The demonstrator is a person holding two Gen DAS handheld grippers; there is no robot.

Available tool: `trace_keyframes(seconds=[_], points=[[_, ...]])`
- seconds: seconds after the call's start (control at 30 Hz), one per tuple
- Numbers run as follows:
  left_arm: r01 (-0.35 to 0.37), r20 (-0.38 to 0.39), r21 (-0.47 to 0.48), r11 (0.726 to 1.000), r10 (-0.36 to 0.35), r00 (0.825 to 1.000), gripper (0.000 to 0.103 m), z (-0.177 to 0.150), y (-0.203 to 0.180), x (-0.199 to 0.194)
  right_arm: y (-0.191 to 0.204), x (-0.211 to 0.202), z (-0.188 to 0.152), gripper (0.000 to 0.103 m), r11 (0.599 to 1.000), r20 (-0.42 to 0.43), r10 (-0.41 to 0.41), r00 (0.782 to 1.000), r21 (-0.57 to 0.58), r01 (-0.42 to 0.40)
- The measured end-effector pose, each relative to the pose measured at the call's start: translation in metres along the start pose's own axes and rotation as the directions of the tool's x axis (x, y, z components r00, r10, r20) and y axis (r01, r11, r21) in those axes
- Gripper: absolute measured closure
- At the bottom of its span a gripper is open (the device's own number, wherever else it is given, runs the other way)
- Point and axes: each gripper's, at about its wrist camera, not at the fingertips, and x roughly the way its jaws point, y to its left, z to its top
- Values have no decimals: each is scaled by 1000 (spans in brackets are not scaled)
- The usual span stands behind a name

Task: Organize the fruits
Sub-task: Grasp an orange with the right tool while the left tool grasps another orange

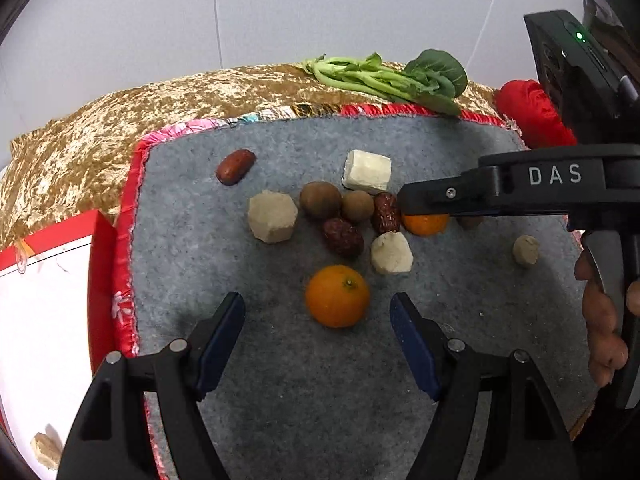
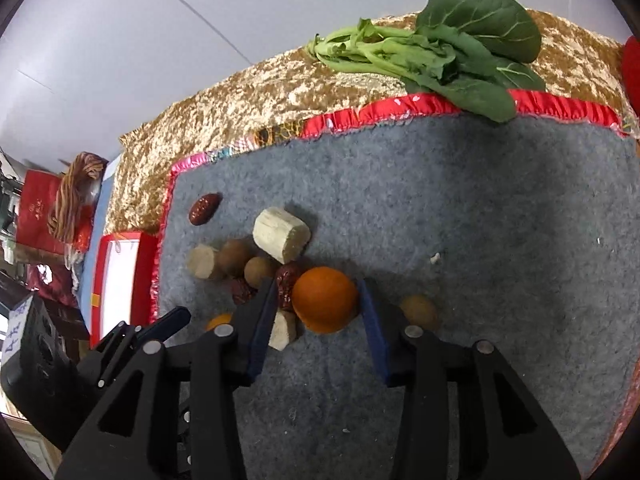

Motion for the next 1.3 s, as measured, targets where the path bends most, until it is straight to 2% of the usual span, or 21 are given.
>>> trace_keyframes(seconds=[0.23,0.33,0.4,0.47,0.5,0.6,0.73,0.87,1.03,1.3], points=[[3,-1,4,1000,-3,1000,32,1,1,10,2,5,-4,58,1000,0,-19,1000,-22,19],[1,14,27,1000,-1,1000,43,2,0,12,1,5,-4,58,1000,3,-13,1000,-14,13],[30,26,27,999,-31,999,51,3,2,12,1,6,-5,59,1000,3,-18,1000,-19,18],[62,29,44,997,-64,998,66,3,0,11,2,6,-5,59,1000,5,-23,1000,-21,23],[72,26,54,996,-73,997,69,3,-2,11,3,5,-5,60,1000,6,-22,1000,-20,22],[63,32,88,994,-67,997,70,2,-7,9,3,1,-6,62,1000,15,-17,1000,-11,18],[79,37,69,994,-82,996,71,1,-2,5,7,-6,-7,62,1000,32,-12,999,-11,12],[83,76,58,995,-87,993,71,1,3,-10,15,-13,-9,62,1000,55,-7,998,-27,8],[100,121,39,994,-104,987,71,-3,12,-35,18,-12,-10,62,999,44,-25,999,-23,26],[77,168,-25,997,-71,983,71,-12,40,-67,17,-4,-11,60,998,14,-62,998,-1,62]])
